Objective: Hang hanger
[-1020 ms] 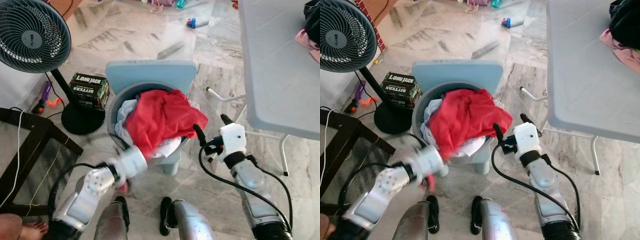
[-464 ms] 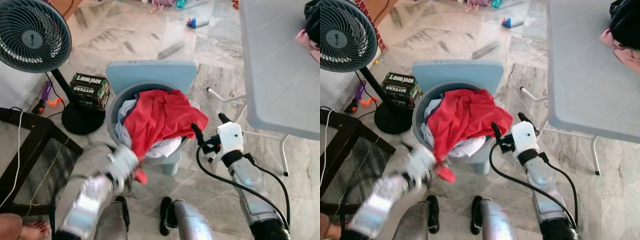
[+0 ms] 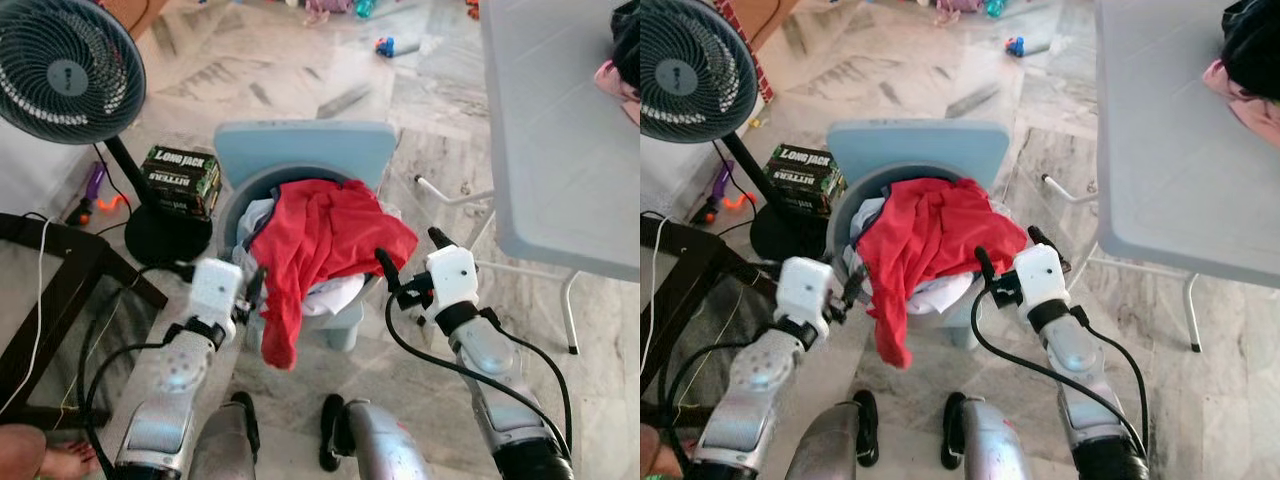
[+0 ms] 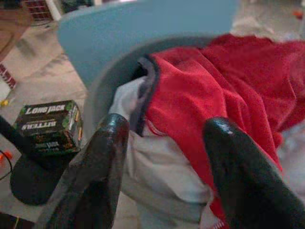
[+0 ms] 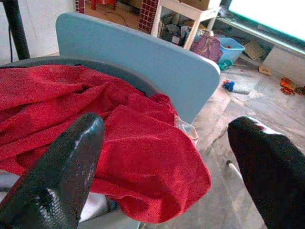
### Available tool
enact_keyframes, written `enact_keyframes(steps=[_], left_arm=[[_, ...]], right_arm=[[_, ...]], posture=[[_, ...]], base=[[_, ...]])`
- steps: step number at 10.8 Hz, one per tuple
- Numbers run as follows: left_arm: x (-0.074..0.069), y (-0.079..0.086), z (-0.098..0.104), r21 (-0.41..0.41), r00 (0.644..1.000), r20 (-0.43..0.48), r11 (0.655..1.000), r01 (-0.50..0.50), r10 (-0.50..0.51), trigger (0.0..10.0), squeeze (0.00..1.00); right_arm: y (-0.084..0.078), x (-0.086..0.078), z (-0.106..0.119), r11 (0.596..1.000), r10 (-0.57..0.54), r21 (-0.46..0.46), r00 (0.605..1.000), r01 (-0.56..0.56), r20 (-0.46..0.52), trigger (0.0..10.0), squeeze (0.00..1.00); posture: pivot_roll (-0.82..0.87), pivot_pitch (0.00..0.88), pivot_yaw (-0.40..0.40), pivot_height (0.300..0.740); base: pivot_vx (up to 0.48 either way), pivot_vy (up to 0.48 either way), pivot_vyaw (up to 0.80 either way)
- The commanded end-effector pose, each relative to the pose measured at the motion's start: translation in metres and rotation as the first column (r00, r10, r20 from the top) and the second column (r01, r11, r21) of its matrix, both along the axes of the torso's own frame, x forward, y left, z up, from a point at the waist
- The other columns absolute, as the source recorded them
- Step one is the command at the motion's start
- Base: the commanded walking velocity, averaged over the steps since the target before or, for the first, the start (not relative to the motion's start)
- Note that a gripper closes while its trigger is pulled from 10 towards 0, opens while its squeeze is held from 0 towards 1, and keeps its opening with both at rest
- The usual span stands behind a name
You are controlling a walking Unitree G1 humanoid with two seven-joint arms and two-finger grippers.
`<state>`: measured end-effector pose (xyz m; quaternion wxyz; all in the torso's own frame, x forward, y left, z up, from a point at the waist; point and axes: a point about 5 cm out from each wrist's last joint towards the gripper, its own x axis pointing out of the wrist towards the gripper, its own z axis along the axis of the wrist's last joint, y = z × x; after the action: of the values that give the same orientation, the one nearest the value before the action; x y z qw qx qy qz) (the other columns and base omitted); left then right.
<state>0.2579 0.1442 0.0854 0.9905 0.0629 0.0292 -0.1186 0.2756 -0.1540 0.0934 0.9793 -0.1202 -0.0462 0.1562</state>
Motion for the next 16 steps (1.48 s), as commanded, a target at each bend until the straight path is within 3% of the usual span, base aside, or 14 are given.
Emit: enact_keyframes(steps=[1,3,4,8,9,12,14,15,16], left_arm=[[-0.003,0.008,0.001,-0.082,0.995,0.002,0.991,-0.102,0.102,10.0,1.00],[0.003,0.021,-0.011,-0.197,0.968,-0.124,0.950,-0.241,0.220,10.0,1.00],[0.009,0.019,-0.016,-0.260,0.963,-0.177,0.934,-0.246,0.204,10.0,1.00],[0.042,0.003,-0.009,-0.444,0.964,-0.218,0.864,-0.237,0.152,10.0,1.00],[0.053,-0.010,-0.007,-0.501,0.968,-0.232,0.841,-0.203,0.095,10.0,0.00],[0.057,-0.024,-0.009,-0.618,0.959,-0.279,0.754,-0.224,0.055,10.0,0.00],[0.063,-0.026,-0.006,-0.690,0.948,-0.313,0.671,-0.272,0.063,10.0,0.00],[0.062,-0.027,-0.007,-0.702,0.943,-0.327,0.652,-0.287,0.063,10.0,0.00],[0.062,-0.025,-0.010,-0.694,0.941,-0.332,0.659,-0.289,0.063,10.0,0.00]], right_arm=[[-0.003,-0.002,-0.006,1.000,-0.006,-0.006,1.000,0.006,-0.022,10.0,0.00],[-0.005,-0.003,-0.004,1.000,-0.009,-0.008,1.000,0.009,-0.016,10.0,0.00],[-0.008,-0.007,-0.004,1.000,-0.002,-0.018,1.000,0.002,-0.020,10.0,0.00],[-0.021,-0.034,0.007,0.997,0.076,-0.018,0.996,-0.076,-0.038,10.0,0.00],[-0.024,-0.042,0.011,0.994,0.100,-0.036,0.993,-0.102,-0.059,10.0,0.00],[-0.026,-0.037,0.020,0.993,0.108,-0.045,0.993,-0.110,-0.050,10.0,0.00],[-0.022,-0.038,0.018,0.989,0.134,-0.055,0.989,-0.138,-0.065,10.0,0.00],[-0.020,-0.037,0.018,0.987,0.143,-0.061,0.988,-0.147,-0.064,10.0,0.00],[-0.020,-0.035,0.019,0.988,0.137,-0.059,0.989,-0.141,-0.059,10.0,0.00]], posture=[[0.02,0.232,-0.062,0.740],[0.02,0.242,-0.069,0.740],[0.00,0.256,-0.085,0.740],[-0.11,0.291,-0.129,0.740],[-0.14,0.288,-0.137,0.740],[-0.15,0.287,-0.143,0.740],[-0.14,0.281,-0.148,0.740],[-0.14,0.279,-0.145,0.740],[-0.14,0.277,-0.139,0.740]], base=[[0.000,0.000,0.00],[0.000,0.000,0.00],[0.000,0.000,0.00],[0.000,0.000,0.00],[0.000,0.000,0.00],[0.000,0.000,0.00],[0.000,0.000,0.00],[0.000,0.000,0.00],[0.000,0.000,0.00]])
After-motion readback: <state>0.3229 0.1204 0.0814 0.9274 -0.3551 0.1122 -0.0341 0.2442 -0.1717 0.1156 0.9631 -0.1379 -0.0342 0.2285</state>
